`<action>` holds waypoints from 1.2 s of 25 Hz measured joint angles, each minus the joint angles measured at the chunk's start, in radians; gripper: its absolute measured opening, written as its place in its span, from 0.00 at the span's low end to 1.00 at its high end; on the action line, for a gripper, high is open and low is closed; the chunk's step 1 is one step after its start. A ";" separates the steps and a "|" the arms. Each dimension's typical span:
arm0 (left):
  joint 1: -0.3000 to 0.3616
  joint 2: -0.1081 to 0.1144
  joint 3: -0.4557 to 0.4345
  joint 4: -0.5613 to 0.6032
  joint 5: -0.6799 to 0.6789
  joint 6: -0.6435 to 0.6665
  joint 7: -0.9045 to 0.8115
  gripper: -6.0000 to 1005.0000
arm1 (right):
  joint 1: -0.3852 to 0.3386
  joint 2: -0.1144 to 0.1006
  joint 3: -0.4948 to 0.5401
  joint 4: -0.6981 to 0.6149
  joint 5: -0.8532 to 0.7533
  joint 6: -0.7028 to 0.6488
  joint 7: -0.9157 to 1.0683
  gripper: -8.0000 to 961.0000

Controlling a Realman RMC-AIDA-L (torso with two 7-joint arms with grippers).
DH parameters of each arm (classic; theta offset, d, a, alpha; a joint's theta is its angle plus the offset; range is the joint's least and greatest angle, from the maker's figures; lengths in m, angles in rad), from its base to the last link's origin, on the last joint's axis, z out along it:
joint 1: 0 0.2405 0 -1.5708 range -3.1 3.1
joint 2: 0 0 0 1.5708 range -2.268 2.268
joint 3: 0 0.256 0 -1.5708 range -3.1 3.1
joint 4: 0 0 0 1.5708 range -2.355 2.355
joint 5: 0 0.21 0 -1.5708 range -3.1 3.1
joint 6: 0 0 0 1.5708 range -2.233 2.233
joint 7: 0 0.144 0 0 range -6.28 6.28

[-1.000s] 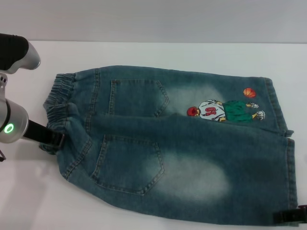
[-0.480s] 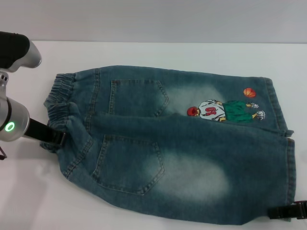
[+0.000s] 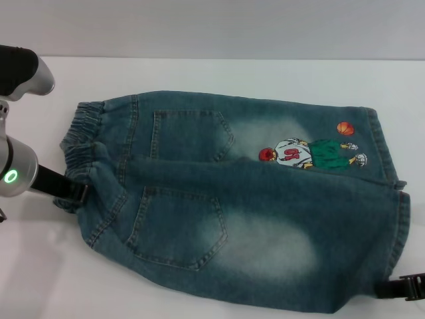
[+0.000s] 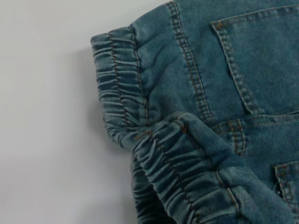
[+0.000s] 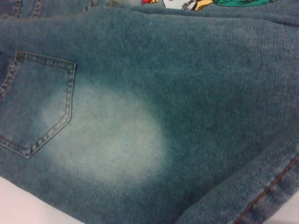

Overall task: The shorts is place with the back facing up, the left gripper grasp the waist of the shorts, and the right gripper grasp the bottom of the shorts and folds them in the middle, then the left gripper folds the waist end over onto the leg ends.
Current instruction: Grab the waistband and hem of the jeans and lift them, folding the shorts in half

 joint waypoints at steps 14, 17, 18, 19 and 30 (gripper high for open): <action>0.001 0.001 -0.001 0.000 0.000 0.011 0.000 0.16 | -0.005 0.001 0.010 0.020 0.085 -0.004 -0.043 0.05; 0.006 -0.001 -0.002 -0.006 0.000 0.027 0.000 0.16 | -0.010 0.003 0.021 0.054 0.107 -0.018 -0.062 0.05; 0.009 -0.001 -0.003 -0.008 -0.002 0.035 0.000 0.16 | -0.014 0.003 0.024 0.072 0.114 -0.029 -0.073 0.05; 0.012 -0.001 -0.004 -0.009 -0.006 0.043 0.000 0.16 | -0.016 0.003 0.027 0.084 0.119 -0.036 -0.080 0.05; 0.076 0.001 -0.040 -0.030 -0.083 0.230 0.000 0.15 | -0.039 0.005 0.125 0.192 0.200 -0.202 -0.208 0.05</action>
